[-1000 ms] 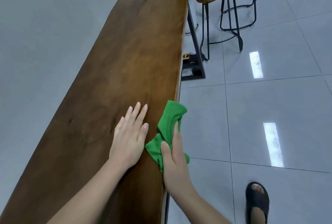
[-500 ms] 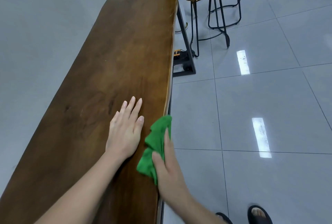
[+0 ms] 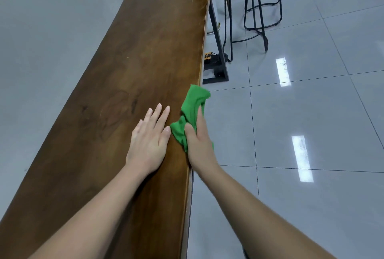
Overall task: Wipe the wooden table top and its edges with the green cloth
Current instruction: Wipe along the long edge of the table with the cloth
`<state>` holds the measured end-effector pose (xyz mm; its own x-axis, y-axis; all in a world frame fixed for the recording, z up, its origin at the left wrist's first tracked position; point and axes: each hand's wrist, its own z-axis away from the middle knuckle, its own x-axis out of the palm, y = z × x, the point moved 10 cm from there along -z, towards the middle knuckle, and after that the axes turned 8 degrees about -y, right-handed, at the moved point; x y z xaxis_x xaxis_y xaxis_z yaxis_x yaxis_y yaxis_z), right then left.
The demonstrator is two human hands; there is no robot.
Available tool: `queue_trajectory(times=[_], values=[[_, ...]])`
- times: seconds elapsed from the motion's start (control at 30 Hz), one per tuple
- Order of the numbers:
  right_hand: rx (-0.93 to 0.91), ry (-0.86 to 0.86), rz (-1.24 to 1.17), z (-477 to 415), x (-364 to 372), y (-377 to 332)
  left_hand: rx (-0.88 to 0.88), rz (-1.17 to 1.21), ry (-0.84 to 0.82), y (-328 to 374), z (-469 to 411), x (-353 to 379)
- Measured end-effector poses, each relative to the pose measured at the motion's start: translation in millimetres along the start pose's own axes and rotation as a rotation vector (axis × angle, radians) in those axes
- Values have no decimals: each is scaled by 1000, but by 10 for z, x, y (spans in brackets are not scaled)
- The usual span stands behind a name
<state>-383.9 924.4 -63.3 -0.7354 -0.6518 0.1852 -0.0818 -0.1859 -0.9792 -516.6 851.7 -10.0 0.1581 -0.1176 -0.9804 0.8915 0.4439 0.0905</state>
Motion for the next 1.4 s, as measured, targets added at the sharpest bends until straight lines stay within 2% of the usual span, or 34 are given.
queue_trajectory(times=[0.23,0.37,0.5,0.73,0.87,0.97,1.13,1.3,1.4], values=[[8,-66,1,1699,509,286,-44,10,4,-57,618,109],[61,-70,100,2147,619,385,-86,20,5,-86,953,170],[9,-80,33,1770,502,237,-117,20,-4,-103,1368,245],[35,-36,114,123,22,-38,-209,54,-24,-132,2101,359],[61,-39,151,-74,-24,-91,-263,65,-25,-133,2444,392],[26,-63,141,353,107,-47,-287,64,-20,-140,2629,425],[-20,-128,115,1594,449,121,-272,43,12,-139,2761,442],[17,-159,135,2785,800,300,-258,23,17,-150,2738,436],[63,-169,177,3017,839,364,-263,31,9,-140,2734,432]])
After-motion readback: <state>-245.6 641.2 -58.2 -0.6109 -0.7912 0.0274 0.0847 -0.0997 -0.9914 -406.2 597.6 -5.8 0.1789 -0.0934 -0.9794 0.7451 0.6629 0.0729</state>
